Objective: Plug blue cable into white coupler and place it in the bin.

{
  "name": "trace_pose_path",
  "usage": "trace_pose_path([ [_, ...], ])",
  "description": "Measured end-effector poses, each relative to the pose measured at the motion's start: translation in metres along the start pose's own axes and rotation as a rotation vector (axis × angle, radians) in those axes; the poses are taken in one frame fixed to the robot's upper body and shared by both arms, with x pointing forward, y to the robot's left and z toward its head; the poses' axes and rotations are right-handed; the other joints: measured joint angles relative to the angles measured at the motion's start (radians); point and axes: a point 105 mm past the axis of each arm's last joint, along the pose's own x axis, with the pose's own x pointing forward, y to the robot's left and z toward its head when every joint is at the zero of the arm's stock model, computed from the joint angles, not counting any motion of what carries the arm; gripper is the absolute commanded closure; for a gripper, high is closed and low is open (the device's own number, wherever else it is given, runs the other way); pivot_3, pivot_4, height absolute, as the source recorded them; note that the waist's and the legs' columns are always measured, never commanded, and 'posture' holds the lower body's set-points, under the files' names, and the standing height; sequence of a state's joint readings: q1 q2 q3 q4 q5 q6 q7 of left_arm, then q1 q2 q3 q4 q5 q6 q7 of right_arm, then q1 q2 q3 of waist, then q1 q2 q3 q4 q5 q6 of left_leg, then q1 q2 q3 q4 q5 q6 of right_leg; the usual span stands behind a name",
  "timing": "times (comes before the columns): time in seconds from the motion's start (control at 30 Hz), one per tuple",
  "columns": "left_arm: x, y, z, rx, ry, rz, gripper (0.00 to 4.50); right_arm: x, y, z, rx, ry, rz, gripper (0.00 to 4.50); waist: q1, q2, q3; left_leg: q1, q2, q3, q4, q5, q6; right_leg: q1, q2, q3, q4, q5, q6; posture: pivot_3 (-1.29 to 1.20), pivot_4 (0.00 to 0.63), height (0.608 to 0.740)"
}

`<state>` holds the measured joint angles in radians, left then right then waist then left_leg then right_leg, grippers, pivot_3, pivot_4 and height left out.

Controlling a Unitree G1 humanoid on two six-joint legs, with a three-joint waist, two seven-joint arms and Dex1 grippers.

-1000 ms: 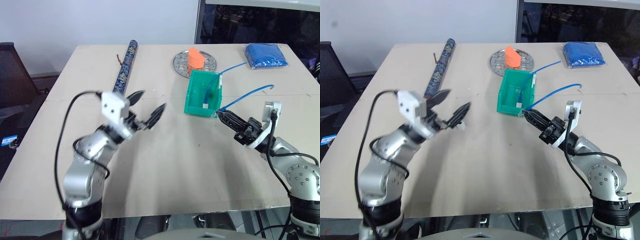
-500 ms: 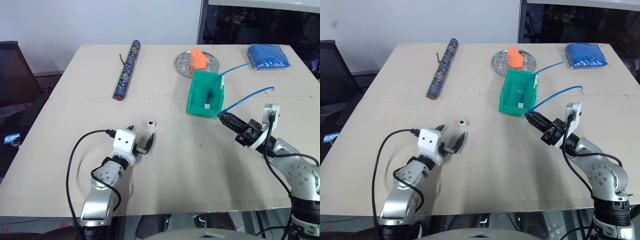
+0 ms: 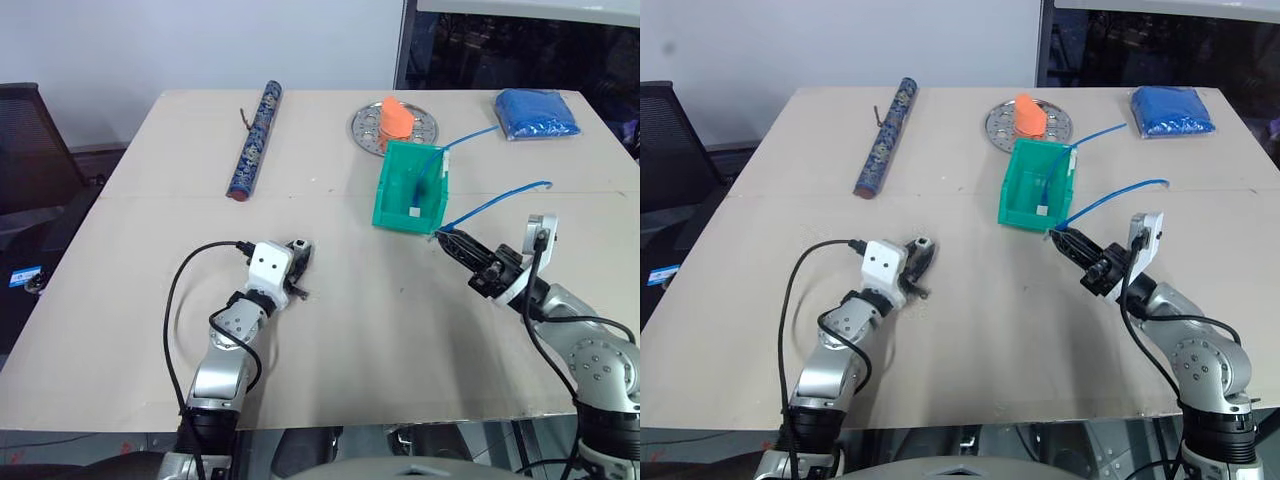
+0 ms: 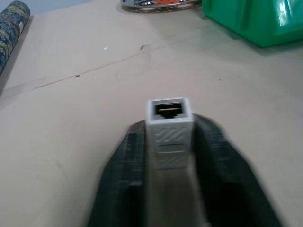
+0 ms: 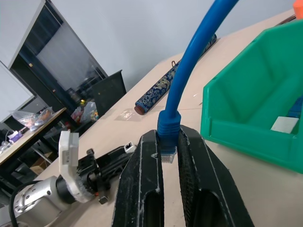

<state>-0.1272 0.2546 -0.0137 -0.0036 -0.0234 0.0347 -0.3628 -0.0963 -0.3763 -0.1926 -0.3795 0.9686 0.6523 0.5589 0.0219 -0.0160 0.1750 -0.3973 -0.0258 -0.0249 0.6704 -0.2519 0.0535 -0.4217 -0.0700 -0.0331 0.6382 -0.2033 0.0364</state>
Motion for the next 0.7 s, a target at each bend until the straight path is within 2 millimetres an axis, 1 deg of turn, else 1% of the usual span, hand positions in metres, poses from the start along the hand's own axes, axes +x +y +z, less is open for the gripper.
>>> trace_pose_path([
  [0.1, 0.009, -0.006, 0.003, 0.009, -0.004, -0.099, 3.97, 0.003, 0.002, -0.006, -0.033, 0.045, 0.017, 4.50, -0.001, 0.000, 0.000, 0.000, 0.000, 0.000, 0.000, 0.000, 0.000, 0.000, 0.001, 0.000, 0.000, 0.000, 0.000, 0.00, 0.150, 0.740],
  [0.17, 0.013, -0.015, 0.006, 0.007, -0.004, -0.234, 3.97, 0.009, 0.005, -0.005, -0.112, 0.082, 0.041, 4.50, -0.006, 0.000, 0.000, 0.000, 0.000, 0.001, 0.000, 0.000, 0.000, 0.000, 0.001, -0.002, 0.000, 0.001, -0.001, 0.00, 0.150, 0.740],
  [0.2, 0.016, -0.023, 0.008, 0.017, 0.001, -0.349, 3.97, 0.017, 0.009, 0.001, -0.175, 0.092, 0.071, 4.50, -0.007, 0.000, 0.000, 0.000, 0.000, 0.002, 0.000, 0.000, 0.000, -0.001, 0.005, -0.003, 0.000, 0.001, -0.002, 0.00, 0.150, 0.740],
  [0.23, 0.018, -0.027, 0.010, 0.026, 0.003, -0.408, 3.97, 0.022, 0.012, 0.004, -0.210, 0.096, 0.096, 4.50, -0.008, 0.000, 0.000, 0.000, 0.000, 0.001, 0.000, 0.000, 0.000, -0.001, 0.005, -0.003, 0.000, 0.001, -0.002, 0.00, 0.150, 0.740],
  [0.3, 0.021, -0.042, 0.014, 0.056, 0.005, -0.590, 3.97, 0.033, 0.023, 0.008, -0.315, 0.123, 0.174, 4.50, -0.007, 0.000, 0.000, 0.000, 0.000, 0.001, 0.000, 0.000, 0.000, 0.000, 0.006, -0.004, 0.000, 0.001, -0.002, 0.00, 0.150, 0.740],
  [0.4, 0.022, -0.062, 0.021, 0.091, 0.007, -0.889, 3.97, 0.044, 0.033, -0.004, -0.440, 0.203, 0.310, 4.50, -0.006, 0.000, 0.000, -0.001, -0.001, 0.000, -0.001, 0.000, 0.000, 0.000, 0.007, -0.005, -0.001, 0.001, -0.003, 0.00, 0.150, 0.740],
  [0.5, 0.020, -0.077, 0.024, 0.106, 0.002, -1.107, 3.97, 0.048, 0.036, -0.017, -0.476, 0.258, 0.405, 4.50, -0.009, 0.000, 0.001, -0.003, -0.001, 0.001, 0.000, -0.001, 0.001, -0.001, 0.007, -0.004, -0.003, 0.001, -0.003, 0.00, 0.150, 0.740],
  [0.6, 0.020, -0.083, 0.030, 0.117, -0.015, -1.249, 3.97, 0.051, 0.037, -0.024, -0.548, 0.291, 0.481, 4.50, -0.009, 0.000, 0.001, -0.003, -0.001, 0.001, 0.000, -0.001, 0.002, -0.001, 0.007, -0.004, -0.003, 0.001, -0.003, 0.00, 0.150, 0.740],
  [0.7, 0.022, -0.083, 0.038, 0.135, -0.032, -1.336, 3.97, 0.050, 0.033, -0.031, -0.604, 0.319, 0.513, 4.50, -0.009, -0.001, 0.001, -0.003, 0.000, 0.001, 0.000, -0.001, 0.002, -0.001, 0.007, -0.005, -0.003, 0.001, -0.002, 0.00, 0.150, 0.740],
])
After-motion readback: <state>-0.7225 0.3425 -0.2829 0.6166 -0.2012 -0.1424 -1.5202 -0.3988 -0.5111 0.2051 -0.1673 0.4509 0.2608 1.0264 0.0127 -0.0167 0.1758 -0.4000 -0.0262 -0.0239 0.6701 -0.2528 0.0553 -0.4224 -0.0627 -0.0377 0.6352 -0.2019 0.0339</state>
